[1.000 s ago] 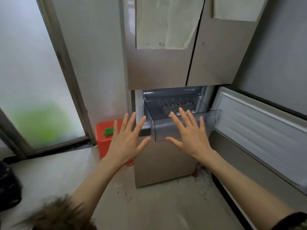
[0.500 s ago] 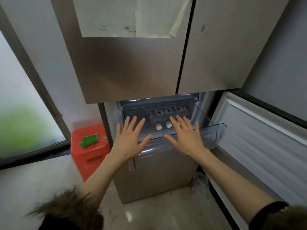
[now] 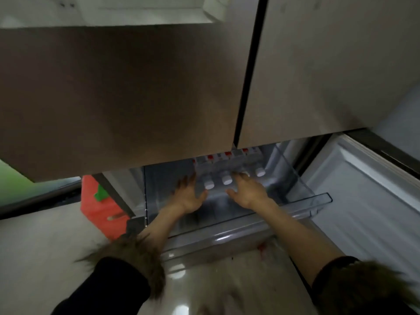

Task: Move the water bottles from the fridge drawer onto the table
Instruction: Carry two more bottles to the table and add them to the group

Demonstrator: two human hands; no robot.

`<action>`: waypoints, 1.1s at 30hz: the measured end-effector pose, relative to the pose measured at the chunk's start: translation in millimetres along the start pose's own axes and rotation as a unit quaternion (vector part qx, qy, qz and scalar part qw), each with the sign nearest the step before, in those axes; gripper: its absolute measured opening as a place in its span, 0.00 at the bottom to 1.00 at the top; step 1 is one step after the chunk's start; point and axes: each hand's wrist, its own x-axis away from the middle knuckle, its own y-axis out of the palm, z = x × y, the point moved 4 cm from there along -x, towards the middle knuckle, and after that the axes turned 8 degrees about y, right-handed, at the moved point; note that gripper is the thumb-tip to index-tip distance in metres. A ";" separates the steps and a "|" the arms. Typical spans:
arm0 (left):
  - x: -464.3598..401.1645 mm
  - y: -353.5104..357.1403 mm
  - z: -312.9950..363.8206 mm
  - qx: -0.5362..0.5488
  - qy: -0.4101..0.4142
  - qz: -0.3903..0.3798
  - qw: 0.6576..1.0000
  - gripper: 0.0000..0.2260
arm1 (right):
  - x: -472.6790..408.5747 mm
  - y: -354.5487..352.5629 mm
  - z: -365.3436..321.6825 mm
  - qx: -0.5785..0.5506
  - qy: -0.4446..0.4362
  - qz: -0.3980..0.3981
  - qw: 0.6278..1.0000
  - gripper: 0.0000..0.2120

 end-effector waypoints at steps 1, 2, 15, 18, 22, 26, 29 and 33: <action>-6.6 2.5 2.7 0.024 0.000 0.013 1.000 0.30 | -9.9 2.6 1.0 -0.035 0.000 -0.020 0.999 0.27; -13.6 4.2 5.1 0.057 0.002 0.034 0.998 0.27 | -19.7 3.9 1.8 -0.066 0.005 -0.037 0.997 0.24; -76.7 41.9 -8.4 0.443 -0.238 0.099 0.858 0.10 | -106.1 34.4 0.1 -0.167 0.065 -0.126 0.976 0.18; -83.4 51.3 -10.1 0.444 -0.241 0.101 0.857 0.18 | -117.8 37.4 -2.1 -0.165 0.073 -0.112 0.977 0.16; -89.8 52.7 -10.0 0.432 -0.239 0.091 0.864 0.12 | -123.2 40.3 -0.9 -0.196 0.091 -0.140 0.966 0.11; -84.0 44.5 -15.1 0.431 -0.249 0.054 0.866 0.04 | -110.2 41.0 8.4 -0.316 0.130 -0.192 0.920 0.17; -68.9 45.7 -21.3 0.455 -0.273 0.050 0.846 0.03 | -94.8 41.1 11.0 -0.326 0.148 -0.220 0.908 0.18; -46.3 37.0 -24.7 0.432 -0.241 0.087 0.865 0.06 | -72.0 35.4 8.1 -0.327 0.179 -0.202 0.906 0.16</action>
